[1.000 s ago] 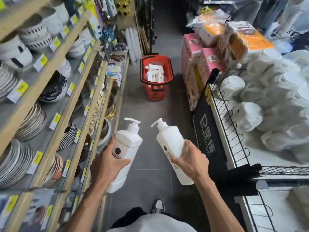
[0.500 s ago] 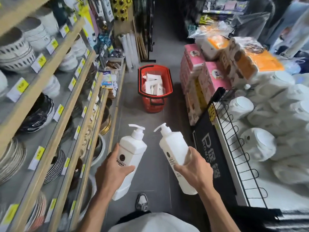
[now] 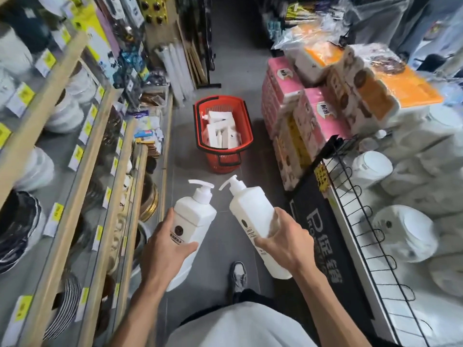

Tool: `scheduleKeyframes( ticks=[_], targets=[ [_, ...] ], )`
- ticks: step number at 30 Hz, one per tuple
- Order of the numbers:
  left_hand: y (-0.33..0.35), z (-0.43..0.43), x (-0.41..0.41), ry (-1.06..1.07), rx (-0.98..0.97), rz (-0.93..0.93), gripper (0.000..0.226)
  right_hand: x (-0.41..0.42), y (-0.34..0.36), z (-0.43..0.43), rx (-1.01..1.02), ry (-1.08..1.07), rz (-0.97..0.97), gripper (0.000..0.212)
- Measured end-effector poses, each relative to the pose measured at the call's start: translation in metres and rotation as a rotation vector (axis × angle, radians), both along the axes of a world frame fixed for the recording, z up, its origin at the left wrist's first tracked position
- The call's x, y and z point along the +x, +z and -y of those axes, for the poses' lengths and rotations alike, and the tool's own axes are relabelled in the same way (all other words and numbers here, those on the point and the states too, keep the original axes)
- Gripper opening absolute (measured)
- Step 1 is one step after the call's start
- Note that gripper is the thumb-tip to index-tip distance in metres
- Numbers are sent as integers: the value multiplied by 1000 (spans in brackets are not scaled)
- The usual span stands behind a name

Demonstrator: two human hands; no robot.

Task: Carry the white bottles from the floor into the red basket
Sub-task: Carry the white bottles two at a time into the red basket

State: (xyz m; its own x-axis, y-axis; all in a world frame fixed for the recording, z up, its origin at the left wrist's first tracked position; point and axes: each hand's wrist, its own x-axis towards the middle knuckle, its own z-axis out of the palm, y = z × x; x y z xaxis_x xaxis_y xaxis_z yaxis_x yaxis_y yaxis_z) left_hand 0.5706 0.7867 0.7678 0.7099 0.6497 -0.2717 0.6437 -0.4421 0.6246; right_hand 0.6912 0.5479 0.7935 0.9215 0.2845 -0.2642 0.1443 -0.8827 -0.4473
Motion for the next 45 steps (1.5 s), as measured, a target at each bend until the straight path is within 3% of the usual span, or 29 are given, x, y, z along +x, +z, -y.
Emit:
scheduleKeyframes(
  ticks=[5, 9, 14, 26, 31, 35, 45],
  targets=[
    [-1, -15, 46, 3, -30, -6, 109, 61, -1, -25, -10, 49, -36, 72],
    [9, -25, 94, 68, -108, 99, 91, 113, 0, -44, 36, 46, -54, 67],
    [12, -53, 141, 113, -145, 165, 90, 165, 1, -72, 54, 54, -52, 63],
    [-1, -158, 247, 98, -150, 177, 93, 282, 1, -177, 59, -26, -35, 63],
    [-2, -210, 298, 52, -138, 146, 82, 322, 1, -213, 84, -99, -13, 59],
    [-4, -246, 336, 37, -85, 82, 103, 354, -1, -234, 70, -153, -19, 62],
    [-8, -302, 449, 48, -34, 34, 108, 462, -12, -290, 95, -158, -68, 52]
  ],
)
